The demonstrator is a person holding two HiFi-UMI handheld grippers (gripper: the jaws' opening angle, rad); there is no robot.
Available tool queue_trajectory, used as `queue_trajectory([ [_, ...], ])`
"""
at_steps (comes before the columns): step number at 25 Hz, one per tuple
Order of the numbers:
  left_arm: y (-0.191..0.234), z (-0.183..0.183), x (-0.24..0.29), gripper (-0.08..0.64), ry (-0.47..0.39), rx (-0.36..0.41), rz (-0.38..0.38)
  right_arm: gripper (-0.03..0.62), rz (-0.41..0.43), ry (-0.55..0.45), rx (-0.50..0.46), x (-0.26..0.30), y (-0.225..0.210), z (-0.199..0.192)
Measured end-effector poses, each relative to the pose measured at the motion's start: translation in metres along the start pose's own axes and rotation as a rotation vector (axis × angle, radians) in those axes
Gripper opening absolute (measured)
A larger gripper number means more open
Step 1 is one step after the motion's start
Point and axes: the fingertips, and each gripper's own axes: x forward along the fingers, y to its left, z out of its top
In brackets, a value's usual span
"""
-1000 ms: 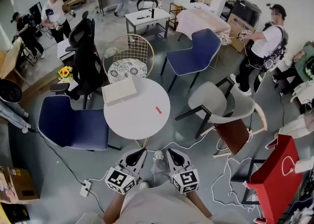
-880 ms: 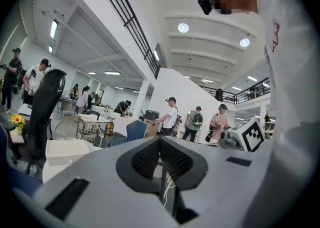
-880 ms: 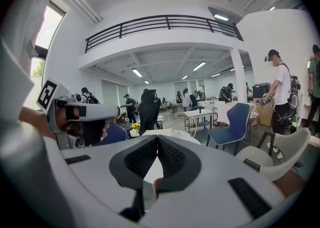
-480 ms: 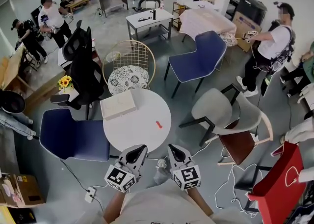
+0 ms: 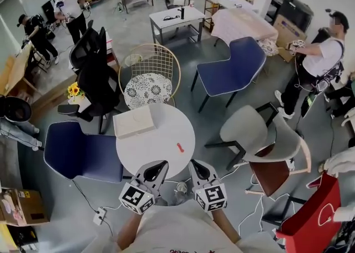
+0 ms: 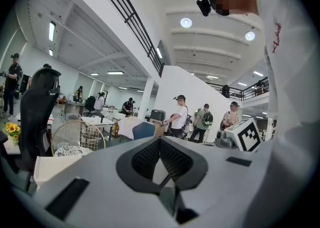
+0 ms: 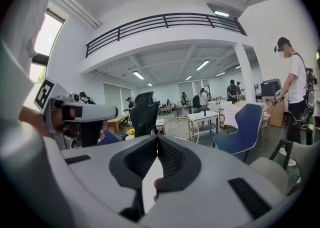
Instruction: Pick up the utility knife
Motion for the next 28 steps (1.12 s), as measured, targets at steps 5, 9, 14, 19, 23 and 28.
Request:
queue_trajectory([
  [5,0.026,-0.004,-0.007,0.014,0.01,-0.03,0.046,0.017,0.014,0.011,0.002,0.022,0.001,0.003],
  [9,0.042,-0.004,-0.008,0.014,0.011,-0.039,0.042,0.017,0.005,0.023,0.002,0.037,0.004,0.005],
  [14,0.063,-0.01,-0.014,0.014,0.041,-0.06,0.036,0.017,-0.02,0.047,0.015,0.053,0.012,0.002],
  [19,0.077,-0.023,-0.021,0.014,0.073,-0.078,0.044,0.017,-0.039,0.1,0.039,0.056,0.015,-0.016],
  [23,0.084,-0.045,-0.025,0.014,0.113,-0.114,0.049,0.017,-0.045,0.17,0.051,0.058,0.018,-0.043],
  [28,0.088,-0.073,-0.031,0.014,0.161,-0.166,0.05,0.017,-0.049,0.252,0.08,0.054,0.02,-0.081],
])
